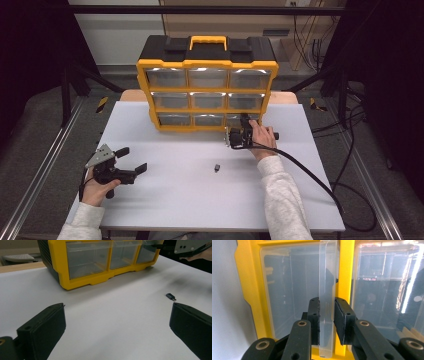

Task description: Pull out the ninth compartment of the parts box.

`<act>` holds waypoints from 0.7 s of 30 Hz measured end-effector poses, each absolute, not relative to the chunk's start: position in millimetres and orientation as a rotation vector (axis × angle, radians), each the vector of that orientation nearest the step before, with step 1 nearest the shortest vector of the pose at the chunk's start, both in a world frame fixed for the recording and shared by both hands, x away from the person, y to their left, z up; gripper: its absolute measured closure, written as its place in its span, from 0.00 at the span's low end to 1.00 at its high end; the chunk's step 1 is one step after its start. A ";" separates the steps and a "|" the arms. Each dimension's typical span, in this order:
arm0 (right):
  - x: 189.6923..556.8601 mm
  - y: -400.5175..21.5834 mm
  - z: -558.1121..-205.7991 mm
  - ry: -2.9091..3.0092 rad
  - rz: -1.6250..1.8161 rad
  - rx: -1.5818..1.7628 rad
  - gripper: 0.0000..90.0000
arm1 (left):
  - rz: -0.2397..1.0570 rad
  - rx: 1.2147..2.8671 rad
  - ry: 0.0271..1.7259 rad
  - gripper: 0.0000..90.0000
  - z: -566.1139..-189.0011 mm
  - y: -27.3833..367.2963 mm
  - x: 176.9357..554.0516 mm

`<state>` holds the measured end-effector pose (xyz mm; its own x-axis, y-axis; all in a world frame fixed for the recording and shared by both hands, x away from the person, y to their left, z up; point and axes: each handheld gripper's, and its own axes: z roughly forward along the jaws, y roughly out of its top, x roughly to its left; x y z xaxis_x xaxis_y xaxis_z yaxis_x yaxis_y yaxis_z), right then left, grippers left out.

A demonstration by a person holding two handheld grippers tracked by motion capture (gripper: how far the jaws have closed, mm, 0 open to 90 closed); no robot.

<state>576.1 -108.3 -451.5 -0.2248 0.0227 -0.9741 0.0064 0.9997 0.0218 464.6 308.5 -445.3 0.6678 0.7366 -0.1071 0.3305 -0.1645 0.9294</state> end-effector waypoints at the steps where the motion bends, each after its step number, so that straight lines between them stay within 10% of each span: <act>1: 576.1 -108.3 -451.6 1.797 0.015 0.022 0.85 | 0.451 1.760 0.859 0.00 -445.3 308.5 464.6; 21: 569.5 -108.7 -448.4 1.814 -0.008 -0.010 0.85 | 0.455 1.762 0.858 0.00 -445.1 308.3 464.5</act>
